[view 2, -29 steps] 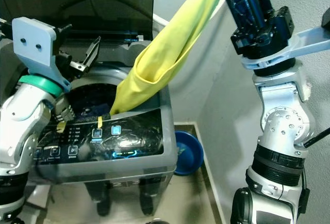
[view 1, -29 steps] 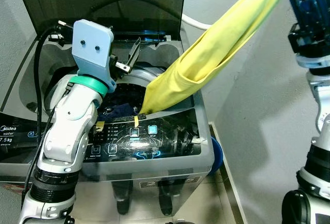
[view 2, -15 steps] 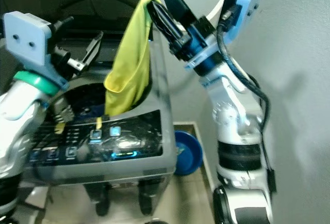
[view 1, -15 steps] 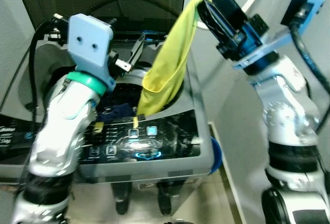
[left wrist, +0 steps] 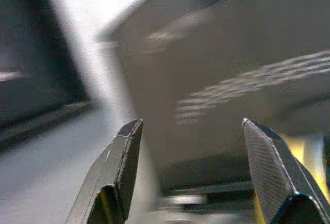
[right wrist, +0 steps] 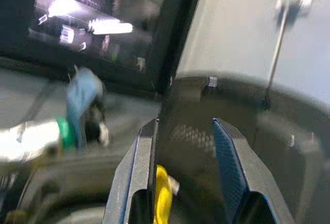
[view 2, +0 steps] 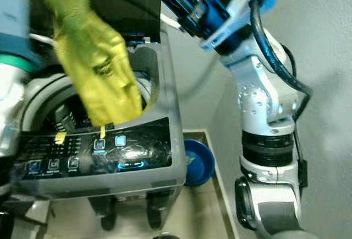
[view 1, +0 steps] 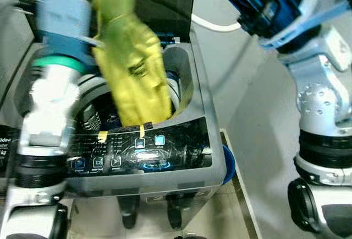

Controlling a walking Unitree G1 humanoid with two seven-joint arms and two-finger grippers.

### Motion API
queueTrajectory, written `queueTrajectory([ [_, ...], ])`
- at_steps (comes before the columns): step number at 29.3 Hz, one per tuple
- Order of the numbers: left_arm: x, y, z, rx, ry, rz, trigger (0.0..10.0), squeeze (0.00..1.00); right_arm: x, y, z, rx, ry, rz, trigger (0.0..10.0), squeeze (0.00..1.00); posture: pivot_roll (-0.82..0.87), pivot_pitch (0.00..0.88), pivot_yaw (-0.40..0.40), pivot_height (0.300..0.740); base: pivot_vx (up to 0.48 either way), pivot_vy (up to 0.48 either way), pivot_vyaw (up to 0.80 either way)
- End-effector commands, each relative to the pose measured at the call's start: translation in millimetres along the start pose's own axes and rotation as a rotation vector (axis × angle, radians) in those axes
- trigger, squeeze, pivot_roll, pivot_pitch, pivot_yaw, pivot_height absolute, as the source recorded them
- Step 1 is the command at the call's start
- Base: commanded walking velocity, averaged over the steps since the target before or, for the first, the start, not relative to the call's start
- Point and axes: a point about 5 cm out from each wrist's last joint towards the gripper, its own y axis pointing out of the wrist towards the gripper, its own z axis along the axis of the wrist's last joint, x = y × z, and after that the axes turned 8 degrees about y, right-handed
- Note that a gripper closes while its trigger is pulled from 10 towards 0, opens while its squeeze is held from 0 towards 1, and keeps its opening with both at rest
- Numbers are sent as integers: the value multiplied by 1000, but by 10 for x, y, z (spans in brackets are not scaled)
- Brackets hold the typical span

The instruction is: Clothes washing

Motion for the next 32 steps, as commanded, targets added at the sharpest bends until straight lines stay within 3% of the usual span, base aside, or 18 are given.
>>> queueTrajectory([
  [1, -88, 31, 29, 13, 18, 59, 10000, 0, -12, 0, -26, -30, -11, 23, 10000, 0, 41, 0, 7, 740, 0, 0, 0],
  [3, -190, 61, 18, 6, 26, 106, 10000, 0, -3, -31, -89, -68, -15, 28, 10000, 0, 43, 0, 7, 740, 0, 0, 0],
  [4, -339, 86, 7, 3, 58, 175, 10000, 0, 31, -76, -223, -147, -43, 14, 10000, 0, 45, 0, 7, 740, 0, 0, 0],
  [5, -339, 86, 7, 3, 58, 175, 10000, 0, 31, -76, -223, -147, -43, 14, 10000, 0, 45, 0, 7, 740, 0, 0, 0],
  [7, -579, 112, -67, -18, 117, 295, 10000, 0, 76, -176, -532, -340, -126, 10, 10000, 0, 50, 0, 6, 740, 0, 0, 0],
  [9, -618, 92, -118, -42, 131, 311, 10000, 0, 92, -203, -634, -396, -149, 10, 10000, 0, 54, 0, 5, 740, 0, 0, 0],
  [10, -549, 19, -253, -112, 126, 286, 10000, 0, 128, -207, -677, -414, -154, -8, 10000, 0, 59, 0, 3, 740, 0, 0, 0],
  [13, -495, -29, -319, -152, 118, 263, 10000, 0, 150, -200, -671, -406, -151, -22, 10000, 0, 59, 0, 3, 740, 0, 0, 0],
  [14, -328, -115, -415, -217, 83, 179, 10000, 0, 201, -178, -614, -365, -151, -63, 10000, 0, 64, 0, 0, 740, 0, 0, 0],
  [16, 195, -413, -409, -258, -26, -79, 10000, 0, 330, -117, -411, -199, -97, -174, 10000, 0, 64, 0, 2, 740, 0, 0, 0],
  [17, 195, -413, -409, -258, -26, -79, 10000, 0, 330, -117, -411, -199, -97, -174, 10000, 0, 64, 0, 2, 740, 0, 0, 0],
  [19, 587, -652, -69, -85, -90, -309, 10000, 0, 433, -88, -236, -40, -29, -272, 10000, 0, 64, 0, 2, 740, 0, 0, 0],
  [20, 587, -652, -69, -85, -90, -309, 10000, 0, 433, -88, -236, -40, -29, -272, 10000, 0, 64, 0, 2, 740, 0, 0, 0],
  [22, 714, -757, 242, 110, -108, -383, 10000, 0, 504, -68, -128, 75, 23, -336, 10000, 0, 68, 0, 0, 740, 0, 0, 0],
  [23, 714, -757, 242, 110, -108, -383, 10000, 0, 504, -68, -128, 75, 23, -336, 10000, 0, 68, 0, 0, 740, 0, 0, 0],
  [24, 697, -751, 347, 198, -74, -350, 10000, 0, 526, -59, -97, 112, 25, -357, 10000, 0, 68, 0, 0, 740, 0, 0, 0],
  [26, 673, -741, 412, 261, -41, -316, 10000, 0, 537, -55, -85, 133, 24, -375, 10000, 0, 69, 0, -2, 740, 0, 0, 0],
  [32, 500, -511, 490, 251, -101, -193, 10000, 0, 423, -16, -206, 129, -12, -453, 10000, 0, 72, 0, -6, 740, 0, 0, 0],
])
